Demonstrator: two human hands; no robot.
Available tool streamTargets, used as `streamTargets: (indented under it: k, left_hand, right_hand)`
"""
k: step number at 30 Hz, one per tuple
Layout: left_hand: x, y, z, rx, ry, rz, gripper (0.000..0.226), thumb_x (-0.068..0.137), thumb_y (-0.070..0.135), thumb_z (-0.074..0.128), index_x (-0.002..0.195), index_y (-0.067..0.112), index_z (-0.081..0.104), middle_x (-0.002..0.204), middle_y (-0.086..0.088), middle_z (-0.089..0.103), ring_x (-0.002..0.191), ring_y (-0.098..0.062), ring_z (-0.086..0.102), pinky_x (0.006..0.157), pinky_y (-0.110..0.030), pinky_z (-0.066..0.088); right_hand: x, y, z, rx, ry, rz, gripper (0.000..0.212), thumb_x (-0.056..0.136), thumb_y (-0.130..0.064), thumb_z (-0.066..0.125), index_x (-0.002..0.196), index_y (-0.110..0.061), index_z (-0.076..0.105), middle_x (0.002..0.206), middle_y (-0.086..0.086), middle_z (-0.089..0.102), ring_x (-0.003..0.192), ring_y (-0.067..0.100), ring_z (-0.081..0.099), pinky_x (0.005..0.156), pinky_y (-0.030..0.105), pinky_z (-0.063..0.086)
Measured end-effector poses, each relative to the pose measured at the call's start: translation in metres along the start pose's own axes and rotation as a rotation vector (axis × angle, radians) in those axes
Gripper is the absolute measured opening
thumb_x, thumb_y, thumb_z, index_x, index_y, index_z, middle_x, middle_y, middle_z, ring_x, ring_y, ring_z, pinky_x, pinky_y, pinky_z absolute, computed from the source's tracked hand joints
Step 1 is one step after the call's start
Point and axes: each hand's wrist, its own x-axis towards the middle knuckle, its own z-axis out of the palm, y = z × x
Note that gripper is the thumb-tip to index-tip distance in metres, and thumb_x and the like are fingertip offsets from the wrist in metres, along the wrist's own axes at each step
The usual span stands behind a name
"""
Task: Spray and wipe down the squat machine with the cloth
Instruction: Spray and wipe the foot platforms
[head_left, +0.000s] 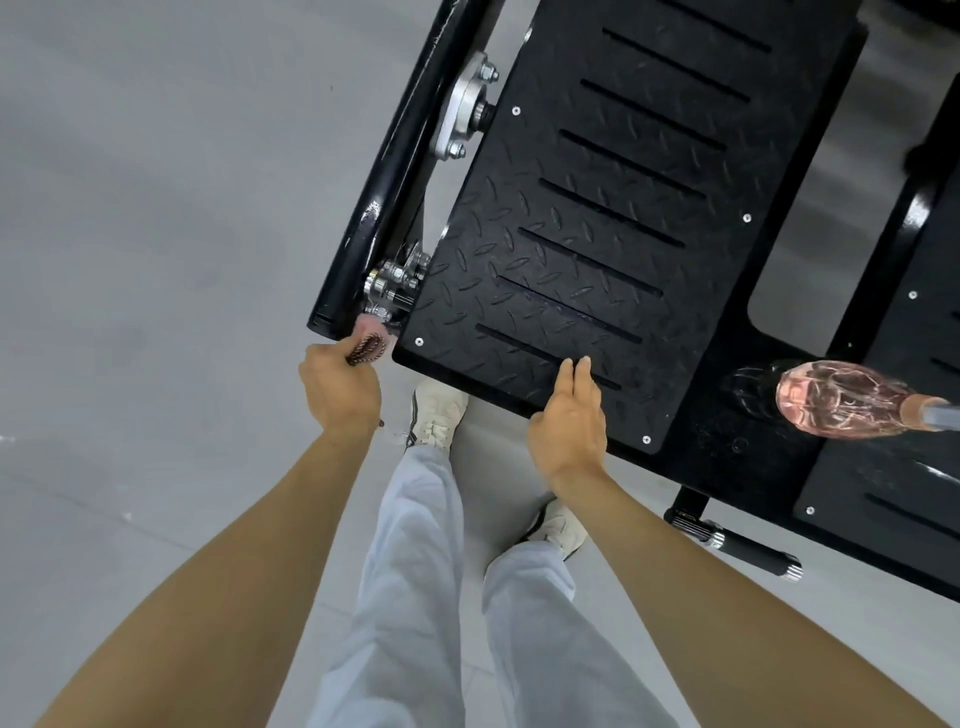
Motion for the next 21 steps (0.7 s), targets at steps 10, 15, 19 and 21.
streamTargets:
  k: [10,15,19,21]
  left_hand:
    - [-0.042,0.018,0.032,0.136,-0.066,0.105,0.070,0.078,-0.019,0.041,0.136,0.017,0.052,0.123,-0.012,0.045,0.109,-0.030,0.040,0.063,-0.031,0.035]
    - [-0.035,0.045,0.038,0.214,-0.082,0.081,0.060,0.079,-0.014,0.044,0.132,0.013,0.053,0.126,-0.012,0.044,0.110,-0.030,0.039,0.061,-0.032,0.036]
    - [-0.016,0.073,0.038,0.300,-0.137,0.163,0.055,0.081,-0.011,0.044,0.130,0.013,0.053,0.127,-0.010,0.042,0.115,-0.027,0.036,0.066,-0.029,0.036]
    - [-0.005,0.089,0.040,0.323,-0.162,0.199,0.054,0.081,-0.010,0.045,0.129,0.012,0.054,0.127,-0.011,0.042,0.116,-0.028,0.037,0.069,-0.029,0.036]
  right_hand:
    - [0.008,-0.022,-0.004,-0.010,-0.034,-0.003,0.071,0.096,-0.012,0.046,0.152,-0.006,0.003,0.160,0.010,-0.005,0.147,0.024,0.004,0.118,0.034,0.015]
    - [0.013,-0.027,-0.007,-0.008,-0.041,0.004,0.072,0.096,-0.012,0.046,0.152,-0.007,0.003,0.160,0.010,-0.005,0.147,0.023,0.004,0.119,0.035,0.017]
    - [0.021,-0.031,-0.016,0.018,-0.031,0.012,0.073,0.094,-0.010,0.047,0.152,-0.008,0.003,0.160,0.009,-0.007,0.147,0.022,0.003,0.119,0.035,0.016]
    - [0.026,-0.032,-0.023,0.032,-0.015,0.016,0.073,0.094,-0.010,0.047,0.153,-0.008,0.003,0.160,0.008,-0.008,0.147,0.022,0.003,0.119,0.035,0.015]
